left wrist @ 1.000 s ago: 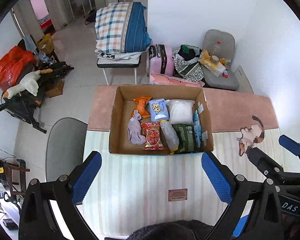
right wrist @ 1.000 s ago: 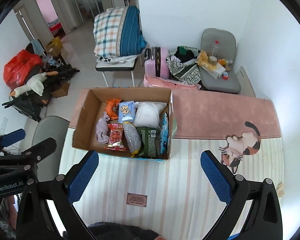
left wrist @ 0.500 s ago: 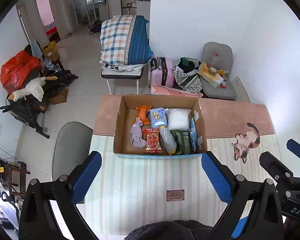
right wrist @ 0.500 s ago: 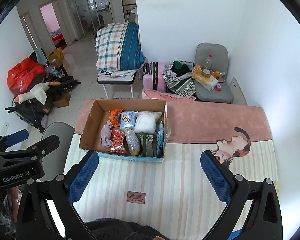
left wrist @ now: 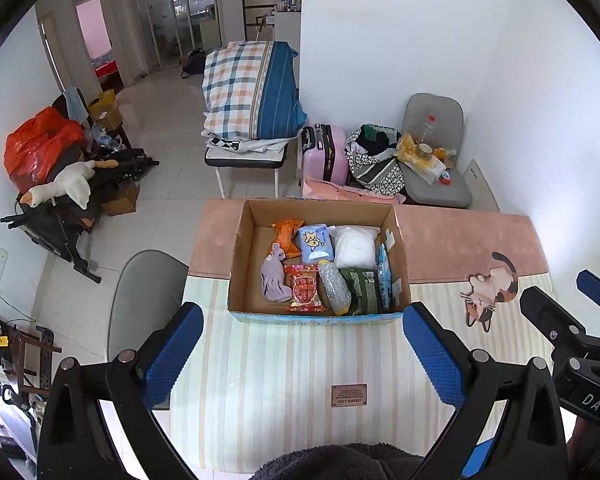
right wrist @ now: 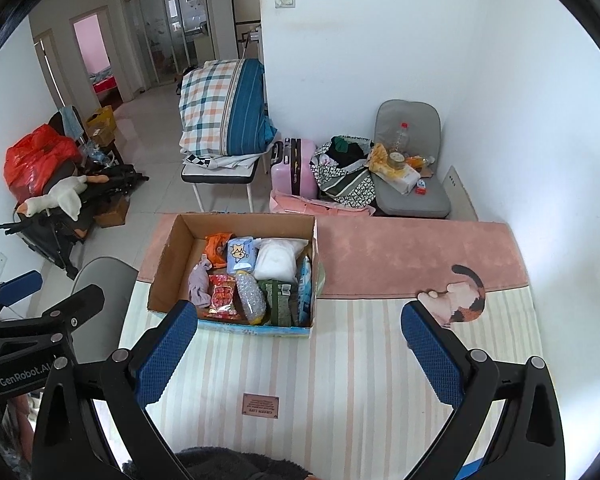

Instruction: Organize soft objects

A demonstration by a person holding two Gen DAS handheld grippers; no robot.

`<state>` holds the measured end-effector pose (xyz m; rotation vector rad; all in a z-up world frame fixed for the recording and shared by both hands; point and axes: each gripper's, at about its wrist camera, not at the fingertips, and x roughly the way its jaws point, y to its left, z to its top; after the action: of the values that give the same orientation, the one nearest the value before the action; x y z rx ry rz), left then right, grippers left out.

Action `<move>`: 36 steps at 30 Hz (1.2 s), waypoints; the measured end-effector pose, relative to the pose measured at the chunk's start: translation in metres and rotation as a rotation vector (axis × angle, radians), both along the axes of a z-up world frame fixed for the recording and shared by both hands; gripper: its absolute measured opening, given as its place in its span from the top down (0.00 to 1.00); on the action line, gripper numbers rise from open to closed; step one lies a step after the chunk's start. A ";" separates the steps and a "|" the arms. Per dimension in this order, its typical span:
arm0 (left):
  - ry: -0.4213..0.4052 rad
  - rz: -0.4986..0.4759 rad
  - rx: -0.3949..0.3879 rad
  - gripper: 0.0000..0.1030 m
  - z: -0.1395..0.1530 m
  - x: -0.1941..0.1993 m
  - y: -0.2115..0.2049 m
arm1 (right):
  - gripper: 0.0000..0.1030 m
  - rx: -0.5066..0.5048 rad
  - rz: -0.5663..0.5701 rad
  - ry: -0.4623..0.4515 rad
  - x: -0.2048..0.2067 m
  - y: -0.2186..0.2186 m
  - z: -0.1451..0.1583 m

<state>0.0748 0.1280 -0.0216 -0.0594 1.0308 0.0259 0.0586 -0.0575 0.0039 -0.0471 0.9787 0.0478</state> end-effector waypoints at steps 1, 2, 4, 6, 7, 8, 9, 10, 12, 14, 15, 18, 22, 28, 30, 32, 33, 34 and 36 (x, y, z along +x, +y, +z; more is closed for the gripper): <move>-0.003 0.002 0.001 0.01 0.001 0.000 0.000 | 0.00 -0.002 -0.001 -0.001 0.000 0.001 0.001; -0.005 0.002 0.002 0.01 0.002 0.000 0.000 | 0.00 -0.005 -0.003 -0.004 0.000 0.000 0.002; -0.010 0.002 0.003 0.01 0.003 0.000 0.000 | 0.00 -0.002 -0.007 -0.007 0.000 -0.002 0.004; -0.013 0.000 0.003 0.01 0.004 0.000 -0.001 | 0.00 0.004 -0.010 -0.008 0.000 -0.004 0.005; -0.016 0.002 0.001 0.01 0.005 0.000 0.000 | 0.00 0.005 -0.011 -0.010 -0.001 -0.005 0.006; -0.017 0.003 0.001 0.01 0.005 0.000 0.000 | 0.00 0.002 -0.010 -0.011 -0.001 -0.005 0.007; -0.018 0.003 0.000 0.01 0.006 0.001 0.000 | 0.00 0.001 -0.009 -0.013 -0.002 -0.005 0.007; -0.019 0.003 0.001 0.01 0.005 0.001 0.000 | 0.00 0.004 -0.010 -0.014 -0.002 -0.006 0.007; -0.025 0.003 0.001 0.01 0.006 0.000 0.001 | 0.00 0.000 -0.008 -0.017 -0.002 -0.008 0.009; -0.033 0.004 0.002 0.01 0.008 -0.001 0.000 | 0.00 0.000 -0.009 -0.019 -0.003 -0.010 0.010; -0.036 0.003 0.002 0.01 0.009 -0.001 0.000 | 0.00 -0.001 -0.009 -0.019 -0.003 -0.011 0.011; -0.041 0.001 0.005 0.01 0.011 -0.002 -0.001 | 0.00 -0.002 -0.010 -0.026 -0.003 -0.012 0.013; -0.042 -0.001 0.007 0.01 0.011 -0.003 -0.002 | 0.00 -0.004 -0.010 -0.036 -0.004 -0.016 0.017; -0.045 0.000 0.008 0.01 0.011 -0.003 -0.002 | 0.00 -0.007 -0.009 -0.041 -0.006 -0.017 0.021; -0.045 -0.002 0.009 0.01 0.012 -0.003 -0.003 | 0.00 -0.006 -0.011 -0.043 -0.006 -0.019 0.023; -0.046 -0.001 0.006 0.01 0.012 -0.003 -0.003 | 0.00 -0.005 -0.013 -0.046 -0.007 -0.021 0.024; -0.045 -0.001 0.008 0.01 0.012 -0.003 -0.003 | 0.00 -0.006 -0.015 -0.048 -0.007 -0.022 0.025; -0.046 -0.002 0.009 0.01 0.012 -0.003 -0.003 | 0.00 -0.005 -0.016 -0.050 -0.008 -0.022 0.025; -0.048 -0.003 0.010 0.01 0.013 -0.004 -0.004 | 0.00 0.000 -0.017 -0.052 -0.009 -0.023 0.027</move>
<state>0.0706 0.1243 -0.0084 -0.0496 0.9826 0.0271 0.0501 -0.0806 0.0313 -0.0402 0.9274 0.0305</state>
